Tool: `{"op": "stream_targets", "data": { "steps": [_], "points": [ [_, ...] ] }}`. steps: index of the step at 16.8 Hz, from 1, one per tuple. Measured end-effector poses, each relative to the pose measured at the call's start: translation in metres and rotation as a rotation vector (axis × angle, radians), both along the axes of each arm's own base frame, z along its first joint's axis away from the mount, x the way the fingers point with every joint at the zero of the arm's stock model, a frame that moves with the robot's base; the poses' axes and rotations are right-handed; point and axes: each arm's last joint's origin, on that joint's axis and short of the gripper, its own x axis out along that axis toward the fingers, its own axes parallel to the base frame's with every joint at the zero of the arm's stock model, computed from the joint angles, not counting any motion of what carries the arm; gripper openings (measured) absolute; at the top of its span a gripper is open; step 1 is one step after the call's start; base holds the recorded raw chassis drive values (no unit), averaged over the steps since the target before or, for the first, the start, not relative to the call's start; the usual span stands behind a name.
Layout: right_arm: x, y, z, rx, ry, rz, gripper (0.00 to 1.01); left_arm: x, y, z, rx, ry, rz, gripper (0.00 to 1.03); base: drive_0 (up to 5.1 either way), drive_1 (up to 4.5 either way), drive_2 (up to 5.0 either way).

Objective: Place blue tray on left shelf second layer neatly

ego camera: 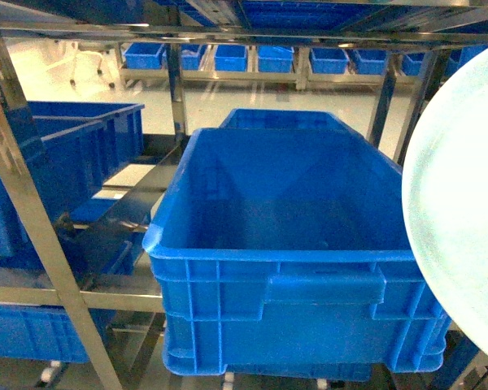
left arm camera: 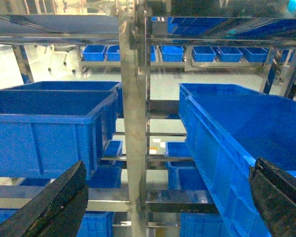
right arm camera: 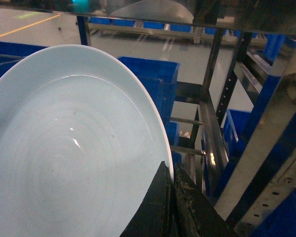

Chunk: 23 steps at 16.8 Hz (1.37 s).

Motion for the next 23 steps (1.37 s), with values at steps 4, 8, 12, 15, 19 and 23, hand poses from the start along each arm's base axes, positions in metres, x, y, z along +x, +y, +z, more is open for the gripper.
{"op": "stream_targets", "data": {
  "steps": [4,8,12,15,19,23],
  "points": [
    [0.000,0.000,0.000,0.000,0.003,-0.005,0.02,0.000,0.000,0.000,0.000,-0.002,-0.001,0.98,0.0,0.00,0.0],
    [0.002,-0.004,-0.007,0.062,0.083,-0.004,0.02,0.000,0.000,0.000,0.000,-0.002,-0.001,0.98,0.0,0.00,0.0],
    [0.019,0.001,-0.013,0.160,0.154,0.000,0.02,0.000,0.000,0.000,0.000,-0.002,-0.003,0.98,0.0,0.00,0.0],
    [0.030,0.009,-0.014,0.190,0.175,0.037,0.02,0.000,0.000,0.000,0.000,-0.002,-0.003,0.98,0.0,0.00,0.0],
    [0.058,0.020,-0.019,0.271,0.269,0.073,0.02,0.000,0.000,0.000,0.000,-0.002,-0.003,0.98,0.0,0.00,0.0],
    [0.090,0.020,-0.030,0.346,0.329,0.041,0.02,0.000,0.000,0.000,0.000,-0.002,-0.003,0.98,0.0,0.00,0.0]
  ]
}}
